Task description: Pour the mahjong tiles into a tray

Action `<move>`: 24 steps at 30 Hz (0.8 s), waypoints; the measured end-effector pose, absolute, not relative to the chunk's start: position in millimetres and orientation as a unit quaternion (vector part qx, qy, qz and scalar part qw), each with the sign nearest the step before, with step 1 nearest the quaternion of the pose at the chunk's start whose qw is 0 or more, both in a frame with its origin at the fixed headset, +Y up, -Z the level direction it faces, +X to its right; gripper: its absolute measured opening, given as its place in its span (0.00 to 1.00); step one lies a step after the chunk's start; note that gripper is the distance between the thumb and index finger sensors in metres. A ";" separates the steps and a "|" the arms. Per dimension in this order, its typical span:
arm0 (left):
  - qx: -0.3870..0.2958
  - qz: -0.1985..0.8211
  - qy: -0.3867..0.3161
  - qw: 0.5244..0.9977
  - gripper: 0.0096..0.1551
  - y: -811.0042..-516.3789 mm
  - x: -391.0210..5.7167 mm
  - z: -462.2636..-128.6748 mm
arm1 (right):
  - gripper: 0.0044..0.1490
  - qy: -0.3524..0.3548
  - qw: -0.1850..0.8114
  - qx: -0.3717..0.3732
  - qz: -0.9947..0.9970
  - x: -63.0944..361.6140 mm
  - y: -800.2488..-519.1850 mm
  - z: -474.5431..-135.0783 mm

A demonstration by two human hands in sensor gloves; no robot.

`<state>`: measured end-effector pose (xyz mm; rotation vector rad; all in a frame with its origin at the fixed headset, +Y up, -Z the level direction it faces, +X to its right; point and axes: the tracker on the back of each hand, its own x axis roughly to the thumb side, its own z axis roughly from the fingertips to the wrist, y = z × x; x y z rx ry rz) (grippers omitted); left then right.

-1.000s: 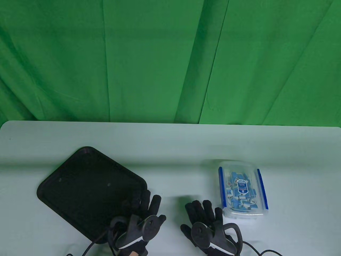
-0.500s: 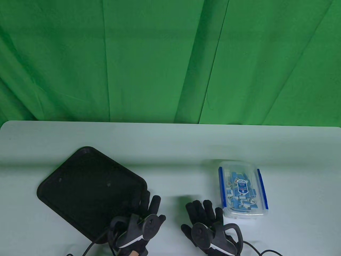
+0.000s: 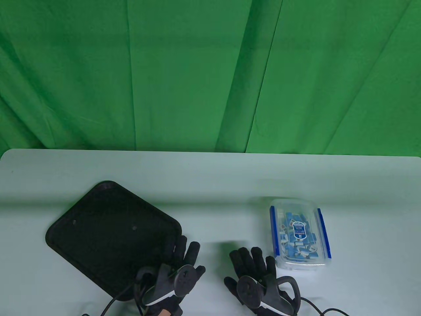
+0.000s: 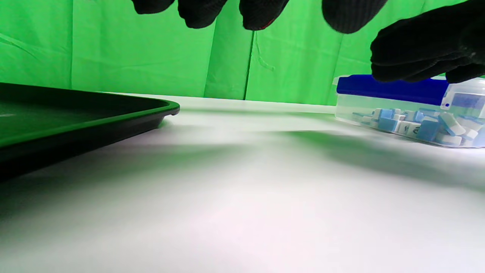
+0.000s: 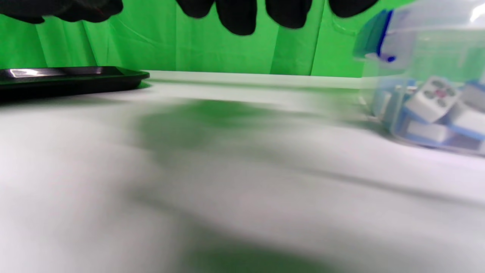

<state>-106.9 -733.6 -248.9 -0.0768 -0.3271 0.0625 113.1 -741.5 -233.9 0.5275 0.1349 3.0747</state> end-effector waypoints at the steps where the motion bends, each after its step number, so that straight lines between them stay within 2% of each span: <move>1: -0.037 0.031 -0.165 0.985 0.42 -733.5 -106.4 -248.6 | 0.49 0.043 0.009 0.170 0.985 112.9 -741.6 -233.6; 18: -0.048 0.030 -0.163 0.985 0.41 -735.5 -104.8 -247.9 | 0.49 0.041 0.007 0.174 0.984 113.4 -741.2 -231.9; 24: -0.053 0.032 -0.152 0.987 0.41 -736.5 -108.4 -249.3 | 0.49 0.016 0.014 0.158 0.987 124.8 -733.0 -232.9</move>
